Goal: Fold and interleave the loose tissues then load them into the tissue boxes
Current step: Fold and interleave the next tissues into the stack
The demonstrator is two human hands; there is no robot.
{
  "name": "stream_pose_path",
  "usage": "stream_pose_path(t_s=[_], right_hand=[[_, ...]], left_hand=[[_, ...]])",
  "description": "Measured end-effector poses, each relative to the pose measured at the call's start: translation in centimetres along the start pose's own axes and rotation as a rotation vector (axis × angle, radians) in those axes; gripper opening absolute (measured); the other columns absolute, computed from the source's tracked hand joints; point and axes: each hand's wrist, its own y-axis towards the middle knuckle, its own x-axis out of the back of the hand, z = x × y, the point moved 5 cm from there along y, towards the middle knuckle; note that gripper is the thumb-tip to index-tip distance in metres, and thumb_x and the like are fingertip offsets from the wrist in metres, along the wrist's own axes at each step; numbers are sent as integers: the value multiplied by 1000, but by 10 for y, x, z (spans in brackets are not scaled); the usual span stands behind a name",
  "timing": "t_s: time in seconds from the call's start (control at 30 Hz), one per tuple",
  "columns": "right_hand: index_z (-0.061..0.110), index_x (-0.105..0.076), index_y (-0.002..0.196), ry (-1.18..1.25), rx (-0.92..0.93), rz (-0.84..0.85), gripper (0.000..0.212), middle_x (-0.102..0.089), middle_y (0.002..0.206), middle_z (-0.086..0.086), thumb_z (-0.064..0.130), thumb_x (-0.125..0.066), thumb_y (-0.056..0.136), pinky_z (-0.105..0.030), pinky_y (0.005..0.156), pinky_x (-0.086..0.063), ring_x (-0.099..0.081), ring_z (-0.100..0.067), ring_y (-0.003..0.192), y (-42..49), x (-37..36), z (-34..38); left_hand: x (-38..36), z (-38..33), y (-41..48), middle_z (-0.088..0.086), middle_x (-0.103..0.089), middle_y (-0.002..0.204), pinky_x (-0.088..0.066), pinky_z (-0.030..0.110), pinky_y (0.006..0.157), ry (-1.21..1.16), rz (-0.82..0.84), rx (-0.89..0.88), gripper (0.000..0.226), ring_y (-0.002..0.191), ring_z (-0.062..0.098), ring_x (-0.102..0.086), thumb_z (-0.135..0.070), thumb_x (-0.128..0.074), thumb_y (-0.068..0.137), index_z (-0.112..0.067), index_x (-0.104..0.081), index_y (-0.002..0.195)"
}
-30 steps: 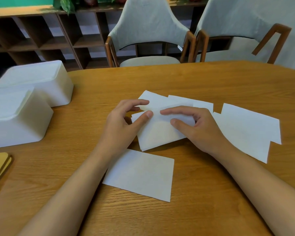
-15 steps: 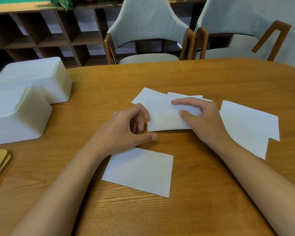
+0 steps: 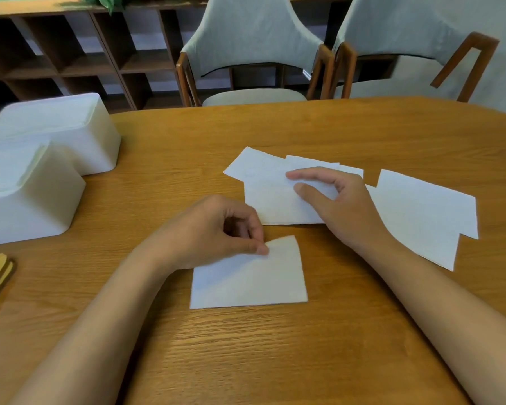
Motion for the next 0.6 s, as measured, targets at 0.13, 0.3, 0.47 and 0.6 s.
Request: stream_pose_path(t_s=[0.13, 0.3, 0.47, 0.6], right_hand=[[35, -76, 108, 111, -25, 84, 29, -68, 112, 34, 51, -56, 95, -3, 92, -32, -52, 16, 116, -2, -4, 6], [32, -76, 99, 137, -10, 182, 20, -69, 106, 33, 48, -66, 92, -3, 91, -34, -56, 15, 111, -7, -12, 7], [32, -74, 92, 29, 4, 105, 7, -64, 96, 41, 26, -75, 89, 7, 78, -29, -51, 22, 103, -5, -9, 2], [43, -64, 116, 32, 25, 170, 32, -53, 114, 48, 30, -76, 89, 0, 87, -35, -44, 23, 112, -7, -10, 6]], left_hand=[[7, -4, 2, 4, -75, 80, -50, 38, 68, -192, -165, -96, 14, 73, 29, -66, -21, -88, 82, -16, -75, 85], [13, 1, 5, 8, -73, 85, -47, 31, 68, -255, -339, -126, 20, 69, 20, -60, -22, -91, 77, -18, -75, 88], [16, 8, 6, 7, -75, 90, -48, 35, 70, -296, -323, -89, 35, 70, 21, -62, -17, -88, 80, -27, -71, 109], [18, 8, 6, 4, -77, 88, -55, 44, 79, -274, -385, -102, 34, 74, 23, -68, -17, -88, 82, -27, -71, 110]])
